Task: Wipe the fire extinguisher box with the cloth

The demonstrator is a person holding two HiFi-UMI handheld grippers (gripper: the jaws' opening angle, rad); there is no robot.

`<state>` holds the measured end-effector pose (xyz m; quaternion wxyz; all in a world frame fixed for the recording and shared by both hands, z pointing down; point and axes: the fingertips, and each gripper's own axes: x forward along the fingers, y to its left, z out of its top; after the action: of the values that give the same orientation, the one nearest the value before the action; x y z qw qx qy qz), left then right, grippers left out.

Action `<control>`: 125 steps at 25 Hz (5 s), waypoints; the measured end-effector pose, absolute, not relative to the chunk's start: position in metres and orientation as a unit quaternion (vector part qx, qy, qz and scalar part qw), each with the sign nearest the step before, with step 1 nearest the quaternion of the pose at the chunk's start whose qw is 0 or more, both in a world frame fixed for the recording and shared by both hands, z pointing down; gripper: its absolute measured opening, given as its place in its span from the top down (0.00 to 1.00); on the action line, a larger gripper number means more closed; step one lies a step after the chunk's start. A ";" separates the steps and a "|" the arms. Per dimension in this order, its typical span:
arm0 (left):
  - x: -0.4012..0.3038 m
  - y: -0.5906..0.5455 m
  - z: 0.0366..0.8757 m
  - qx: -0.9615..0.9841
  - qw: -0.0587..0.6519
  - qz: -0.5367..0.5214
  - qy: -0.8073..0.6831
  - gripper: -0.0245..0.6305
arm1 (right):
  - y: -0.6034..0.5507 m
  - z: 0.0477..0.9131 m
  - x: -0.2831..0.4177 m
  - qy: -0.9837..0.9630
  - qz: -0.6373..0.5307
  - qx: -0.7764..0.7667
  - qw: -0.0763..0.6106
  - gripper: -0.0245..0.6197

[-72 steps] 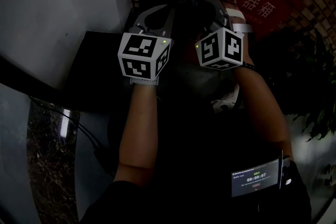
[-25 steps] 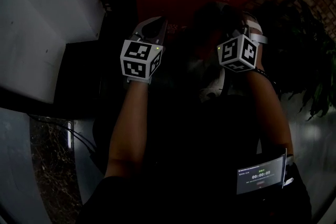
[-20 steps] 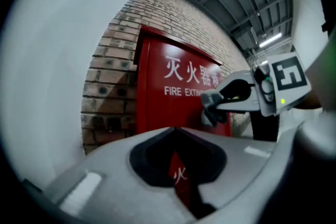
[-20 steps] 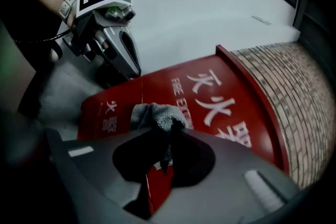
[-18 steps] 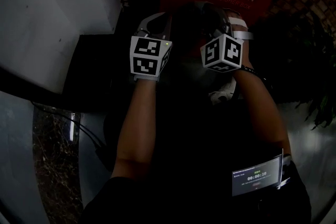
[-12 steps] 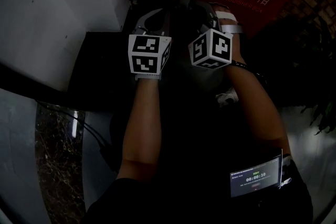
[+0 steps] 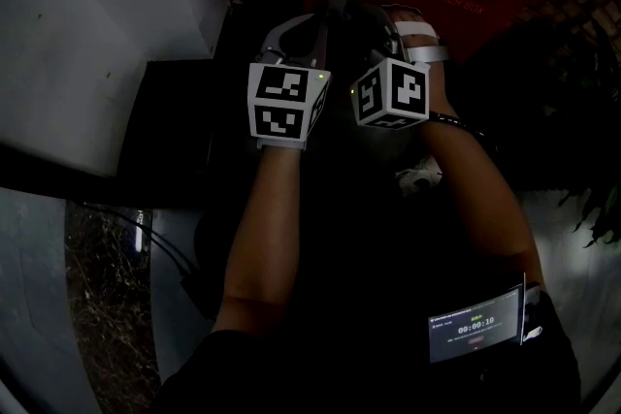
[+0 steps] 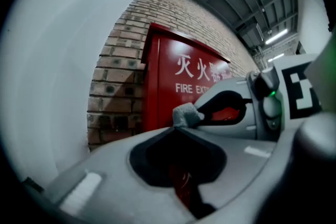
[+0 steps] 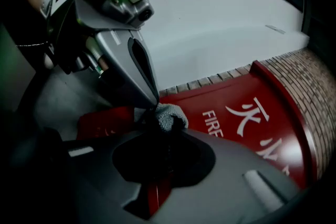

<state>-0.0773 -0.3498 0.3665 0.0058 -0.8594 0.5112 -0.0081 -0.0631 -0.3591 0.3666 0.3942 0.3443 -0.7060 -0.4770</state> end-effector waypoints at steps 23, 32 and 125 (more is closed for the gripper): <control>0.008 -0.337 0.401 -0.901 -0.006 -0.029 0.432 0.96 | -0.358 0.390 0.191 -0.645 -0.352 0.477 0.482 0.90; -0.049 -0.348 0.419 -0.862 0.012 -0.057 0.503 0.96 | -0.335 0.391 0.069 -0.680 -0.404 0.438 0.426 0.90; -0.029 -0.357 0.442 -0.867 -0.029 -0.023 0.498 0.96 | -0.358 0.462 -0.003 -0.692 -0.469 0.324 0.444 0.90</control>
<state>-0.0288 -0.3567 0.4424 -0.0294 -0.8666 0.4976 -0.0230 -0.0033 -0.3575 0.4618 0.4438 0.3240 -0.6917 -0.4686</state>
